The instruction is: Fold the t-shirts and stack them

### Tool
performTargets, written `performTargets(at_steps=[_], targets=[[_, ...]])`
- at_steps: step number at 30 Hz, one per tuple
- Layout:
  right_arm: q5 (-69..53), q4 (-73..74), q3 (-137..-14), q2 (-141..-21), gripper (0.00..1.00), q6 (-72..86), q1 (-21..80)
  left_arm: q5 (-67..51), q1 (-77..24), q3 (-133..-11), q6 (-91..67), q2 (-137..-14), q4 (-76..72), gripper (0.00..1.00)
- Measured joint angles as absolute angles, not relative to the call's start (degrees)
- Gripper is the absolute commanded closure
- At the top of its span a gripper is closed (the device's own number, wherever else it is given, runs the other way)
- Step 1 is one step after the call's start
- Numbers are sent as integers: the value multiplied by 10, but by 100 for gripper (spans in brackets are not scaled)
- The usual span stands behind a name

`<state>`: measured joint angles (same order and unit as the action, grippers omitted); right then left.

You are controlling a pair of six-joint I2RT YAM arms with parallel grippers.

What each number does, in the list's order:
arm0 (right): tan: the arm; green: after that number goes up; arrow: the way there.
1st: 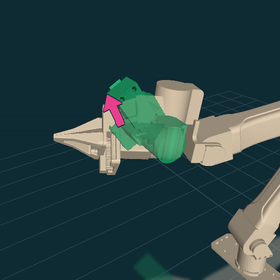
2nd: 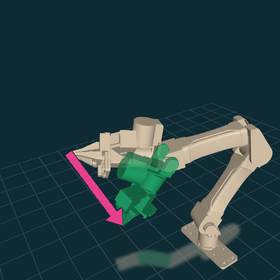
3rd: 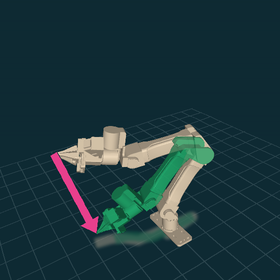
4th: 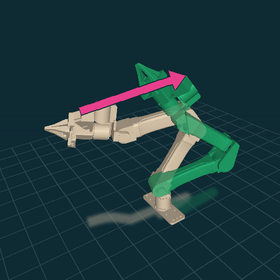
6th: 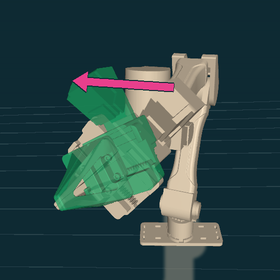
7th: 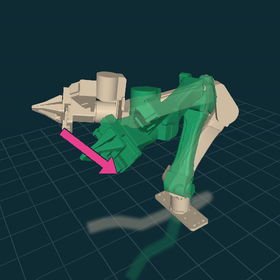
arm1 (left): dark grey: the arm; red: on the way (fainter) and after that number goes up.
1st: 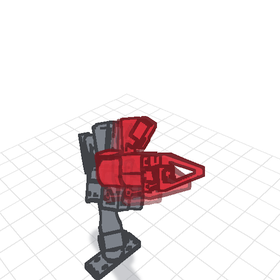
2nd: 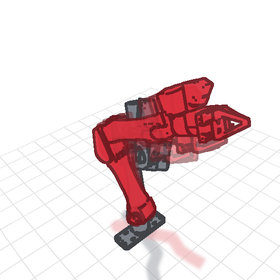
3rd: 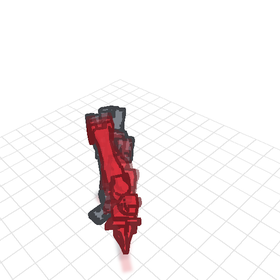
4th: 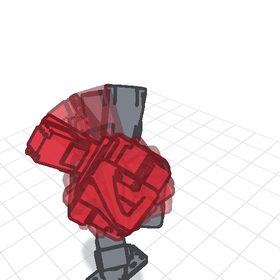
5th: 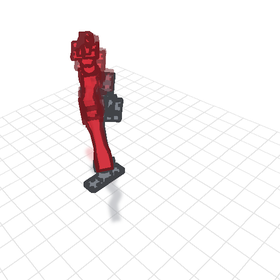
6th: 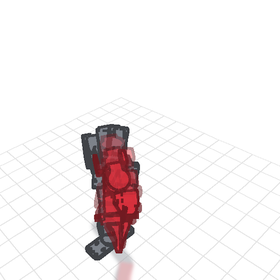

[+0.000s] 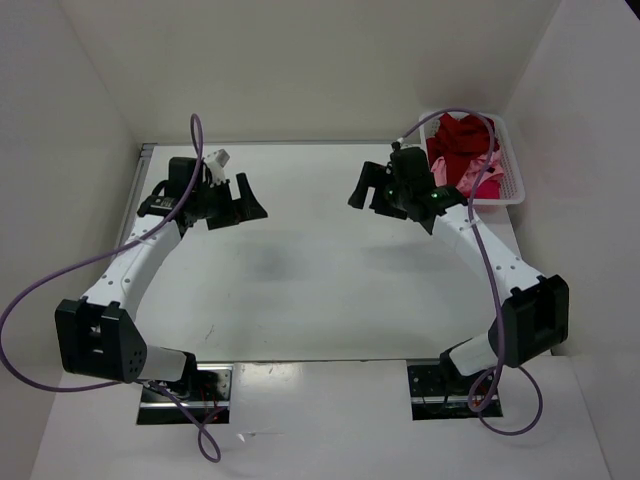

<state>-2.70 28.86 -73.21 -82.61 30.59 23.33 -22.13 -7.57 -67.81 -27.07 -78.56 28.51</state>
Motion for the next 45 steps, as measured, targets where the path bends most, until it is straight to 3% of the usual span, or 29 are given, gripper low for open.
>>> performTargets(at_steps=[1,2,5,9,10,12,15,20,21,25,31,39,44,45], targets=[[-24,293,-733,-830,24,306,233,-222,-76,-677,-270,-785,285,0],[-23,296,-734,-832,27,305,232,-223,-76,-676,-270,-785,284,0],[-28,316,-755,-849,49,301,217,-243,-76,-671,-270,-785,277,0],[-55,318,-782,-864,88,293,176,-269,-76,-669,-270,-785,268,0],[-53,320,-790,-866,91,289,167,-276,-76,-667,-271,-785,262,0],[-42,326,-815,-871,92,287,155,-291,-76,-661,-276,-785,250,32],[-3,342,-901,-909,84,270,144,-310,-76,-646,-280,-785,236,59],[56,365,-1045,-1013,53,244,82,-322,-77,-634,-289,-782,219,54],[64,371,-1078,-1044,39,241,59,-323,-77,-629,-289,-779,216,54],[117,399,-1178,-1140,23,219,-3,-328,-77,-601,-293,-763,205,52],[183,439,-1382,-1287,21,191,-13,-329,-77,-579,-305,-759,192,47],[210,458,-1425,-1369,21,170,-14,-330,-77,-578,-314,-771,178,45],[222,465,-1441,-1415,34,168,-18,-330,-77,-578,-317,-789,177,45],[225,467,-1445,-1421,40,167,-19,-330,-77,-578,-317,-792,177,45]])
